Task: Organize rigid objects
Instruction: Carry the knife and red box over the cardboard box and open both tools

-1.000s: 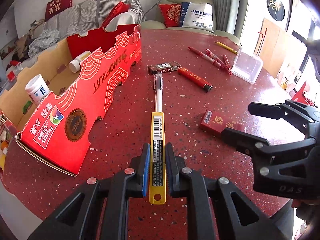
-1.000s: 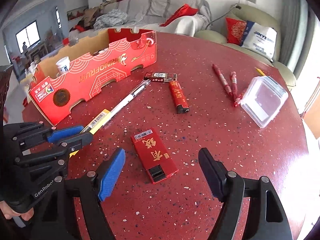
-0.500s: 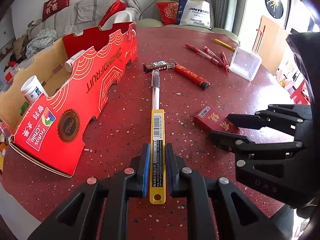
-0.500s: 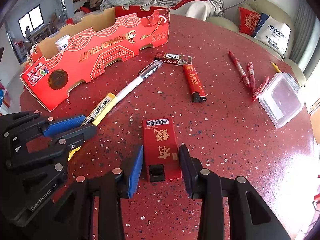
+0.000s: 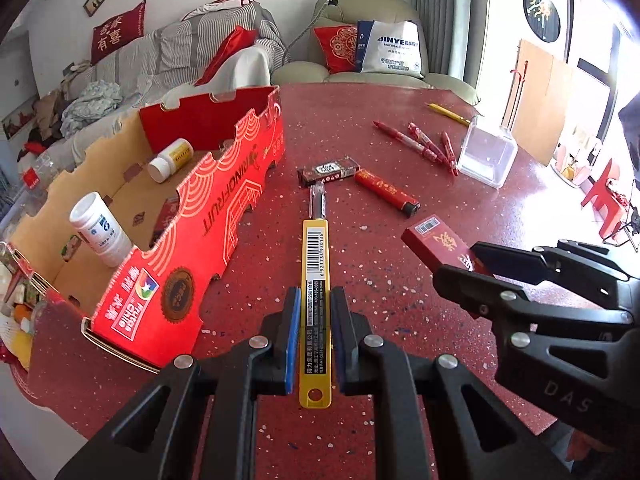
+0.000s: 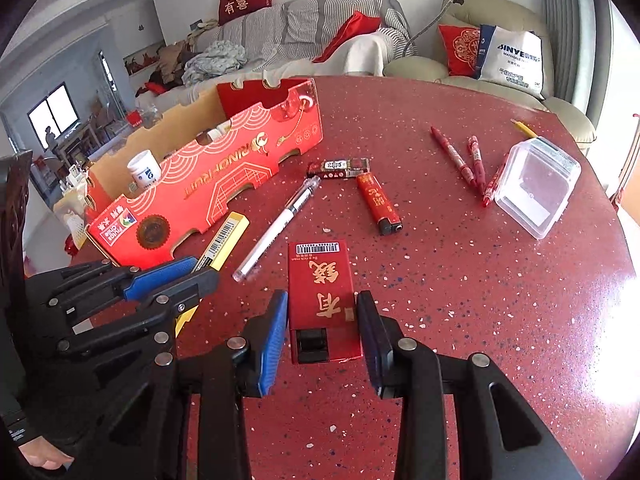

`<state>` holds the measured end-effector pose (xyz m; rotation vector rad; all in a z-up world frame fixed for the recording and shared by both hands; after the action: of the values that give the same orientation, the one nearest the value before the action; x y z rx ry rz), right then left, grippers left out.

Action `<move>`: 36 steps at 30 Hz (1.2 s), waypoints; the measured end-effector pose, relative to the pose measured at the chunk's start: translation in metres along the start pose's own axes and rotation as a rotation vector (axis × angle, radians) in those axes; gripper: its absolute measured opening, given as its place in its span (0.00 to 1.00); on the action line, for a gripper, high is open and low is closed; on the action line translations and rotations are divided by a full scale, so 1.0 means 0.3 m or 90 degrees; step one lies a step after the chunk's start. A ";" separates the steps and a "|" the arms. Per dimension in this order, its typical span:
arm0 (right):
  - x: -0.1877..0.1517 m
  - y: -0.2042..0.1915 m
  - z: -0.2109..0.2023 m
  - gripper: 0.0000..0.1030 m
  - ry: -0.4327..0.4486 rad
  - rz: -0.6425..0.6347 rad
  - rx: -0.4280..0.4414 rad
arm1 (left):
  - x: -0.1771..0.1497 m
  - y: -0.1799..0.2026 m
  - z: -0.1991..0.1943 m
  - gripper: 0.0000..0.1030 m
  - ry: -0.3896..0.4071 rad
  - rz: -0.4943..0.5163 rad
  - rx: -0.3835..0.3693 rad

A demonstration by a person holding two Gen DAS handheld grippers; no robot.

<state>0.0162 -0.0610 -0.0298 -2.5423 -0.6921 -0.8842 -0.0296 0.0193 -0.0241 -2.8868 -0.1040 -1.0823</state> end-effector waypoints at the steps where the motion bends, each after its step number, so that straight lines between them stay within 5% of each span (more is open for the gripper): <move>1: 0.009 -0.003 -0.009 0.35 0.006 0.002 0.002 | 0.012 -0.007 -0.010 0.15 0.006 -0.001 0.002; 20: 0.250 -0.212 -0.102 0.35 0.094 -0.041 0.049 | 0.146 -0.231 -0.142 0.15 0.067 -0.045 0.056; 36: 0.395 -0.398 0.012 0.36 0.093 -0.077 0.085 | 0.179 -0.493 -0.123 0.15 0.062 -0.093 0.104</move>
<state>0.0327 0.0770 0.0651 -2.3131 -0.8368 -1.0174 -0.0255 0.1661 0.0433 -2.7119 -0.3850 -1.1763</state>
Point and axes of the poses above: each gripper's, at about its wrist camera, not at the fingertips, and z roughly the way its jaws point, y to its right, x to its top, the point moved 10 cm from there along z, roughly the way its jaws point, and after that the axes turned 1 degree about -z, right-handed, at the moved point
